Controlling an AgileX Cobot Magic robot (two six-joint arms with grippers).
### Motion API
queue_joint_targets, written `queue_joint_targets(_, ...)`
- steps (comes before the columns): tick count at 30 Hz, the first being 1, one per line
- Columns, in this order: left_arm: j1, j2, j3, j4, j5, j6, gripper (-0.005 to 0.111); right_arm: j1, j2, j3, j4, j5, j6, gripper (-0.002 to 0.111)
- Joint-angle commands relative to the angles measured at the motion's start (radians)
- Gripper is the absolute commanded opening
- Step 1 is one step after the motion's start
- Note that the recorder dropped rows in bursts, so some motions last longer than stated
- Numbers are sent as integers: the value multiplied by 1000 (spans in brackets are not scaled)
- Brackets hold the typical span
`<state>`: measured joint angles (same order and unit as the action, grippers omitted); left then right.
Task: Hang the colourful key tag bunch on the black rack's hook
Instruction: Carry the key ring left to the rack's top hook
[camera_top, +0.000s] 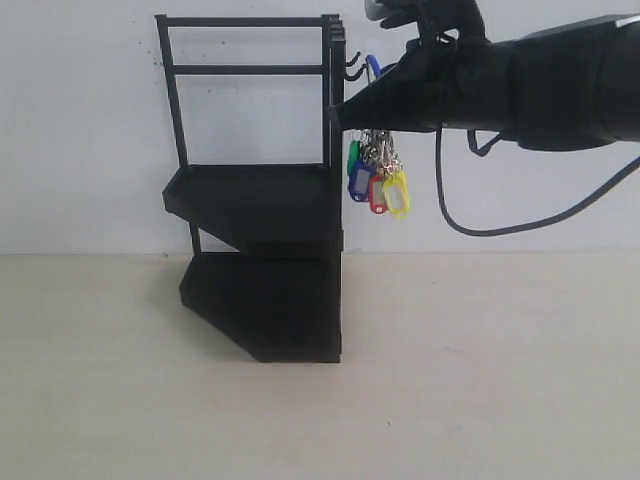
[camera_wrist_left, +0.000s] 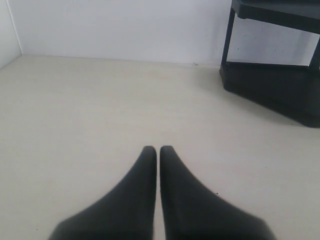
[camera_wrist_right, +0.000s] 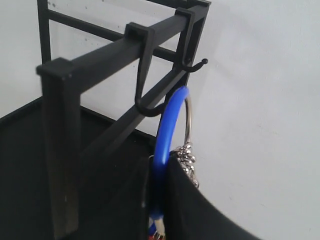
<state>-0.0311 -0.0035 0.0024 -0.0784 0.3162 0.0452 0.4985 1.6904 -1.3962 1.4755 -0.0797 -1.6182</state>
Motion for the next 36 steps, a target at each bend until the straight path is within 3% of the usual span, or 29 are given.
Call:
queue_joint_targets(1,3,4,-2,-2,-8,0,4,1,-5,-13,-7,4,1,0)
queue_joint_targets(27,3,4,-2,-2,-8,0,4,1,-5,-13,-5,80,21,0)
queue_joint_targets(31,3,4,-2,-2,-8,0,4,1,-5,-13,-5,71,21,13)
queue_joint_targets(36,3,4,-2,-2,-8,0,4,1,-5,-13,-5,26,21,44)
